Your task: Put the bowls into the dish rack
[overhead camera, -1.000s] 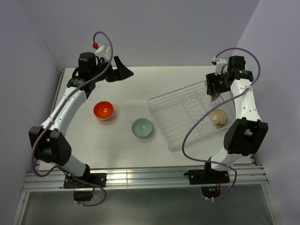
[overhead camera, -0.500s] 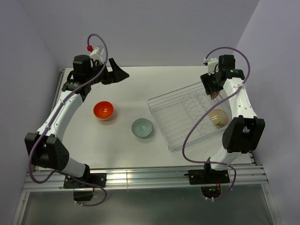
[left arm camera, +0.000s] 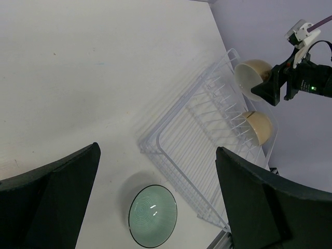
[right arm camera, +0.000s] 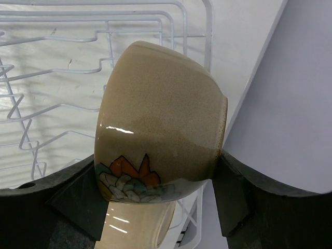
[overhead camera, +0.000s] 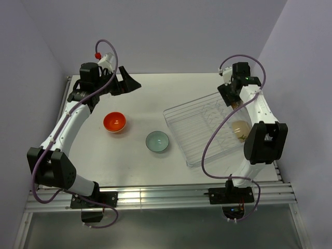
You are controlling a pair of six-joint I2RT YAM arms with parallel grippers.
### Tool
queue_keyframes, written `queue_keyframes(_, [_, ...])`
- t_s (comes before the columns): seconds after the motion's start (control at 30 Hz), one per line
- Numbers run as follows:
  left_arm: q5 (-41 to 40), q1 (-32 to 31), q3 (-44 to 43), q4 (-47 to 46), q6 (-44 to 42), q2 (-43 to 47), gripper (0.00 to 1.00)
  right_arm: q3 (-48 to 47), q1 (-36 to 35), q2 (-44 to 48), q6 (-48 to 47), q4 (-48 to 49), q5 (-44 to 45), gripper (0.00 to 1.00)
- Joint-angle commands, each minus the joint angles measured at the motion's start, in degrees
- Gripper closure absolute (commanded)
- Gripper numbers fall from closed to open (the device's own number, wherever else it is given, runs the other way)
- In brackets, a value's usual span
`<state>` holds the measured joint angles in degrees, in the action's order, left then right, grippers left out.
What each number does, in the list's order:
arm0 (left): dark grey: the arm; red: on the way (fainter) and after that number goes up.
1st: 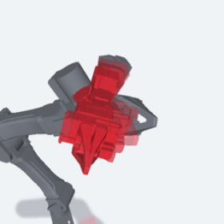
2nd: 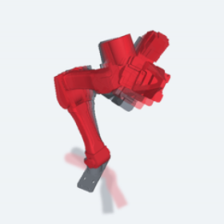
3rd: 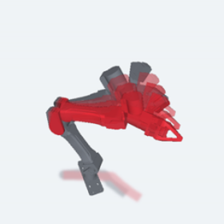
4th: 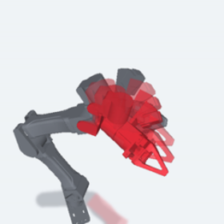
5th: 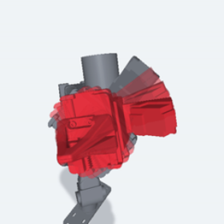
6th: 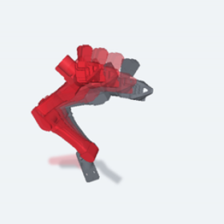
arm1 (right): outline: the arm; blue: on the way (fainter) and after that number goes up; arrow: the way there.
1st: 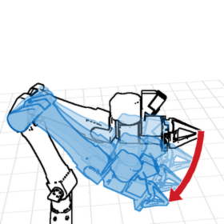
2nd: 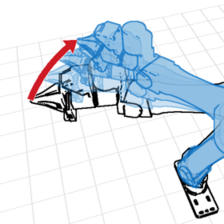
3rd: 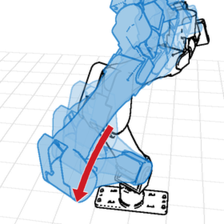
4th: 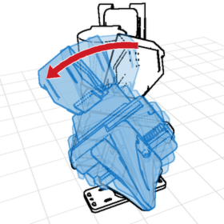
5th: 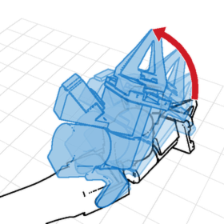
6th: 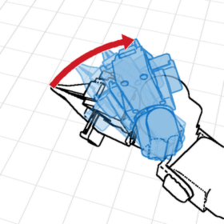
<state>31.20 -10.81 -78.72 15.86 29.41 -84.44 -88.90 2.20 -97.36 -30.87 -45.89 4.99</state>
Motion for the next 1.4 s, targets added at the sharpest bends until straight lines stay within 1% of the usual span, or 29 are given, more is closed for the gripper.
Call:
queue_keyframes(0.0, [0.7,0.5,-1.0,-0.4,-0.7,1.8,0.01,-0.3,-1.0,-0.5,-1.5,4.1,3.7,1.0])
queue_keyframes(0.77, [2.2,1.1,0.4,0.4,-1.7,0.9,0.01,2.1,-1.9,-6.7,-1.2,6.6,7.8,1.0])
queue_keyframes(0.8, [2.2,1.1,0.4,0.4,-1.7,0.9,0.01,2.1,-3.4,-7.0,-1.4,6.6,7.9,1.0])
queue_keyframes(0.97, [2.2,1.1,0.0,0.8,-1.8,0.4,0.01,2.3,-3.7,-7.7,-1.6,6.6,9.0,1.0])
queue_keyframes(1.07, [2.3,1.1,-0.1,0.9,-2.0,0.3,0.01,2.2,-3.8,-8.0,-1.2,6.2,8.9,0.93])
queue_keyframes(1.17, [2.1,1.1,-0.2,0.9,-2.1,0.3,0.01,2.1,-3.9,-8.2,-1.1,5.7,9.0,0.81])
queue_keyframes(1.2, [2.1,1.1,-0.3,1.0,-2.2,0.3,0.01,2.1,-4.0,-8.3,-1.0,5.5,9.0,0.74])
queue_keyframes(1.27, [2.0,1.2,-0.3,1.0,-2.2,0.3,0.0,1.9,-3.9,-8.3,-1.0,5.3,8.9,0.68])
queue_keyframes(1.3, [2.0,1.2,-0.3,1.0,-2.2,0.3,0.0,1.8,-4.0,-8.3,-0.9,5.1,8.7,0.61])
queue_keyframes(1.37, [1.9,1.1,-0.3,1.3,-2.3,0.3,0.01,1.5,-4.1,-8.4,-0.8,4.8,8.6,0.59])
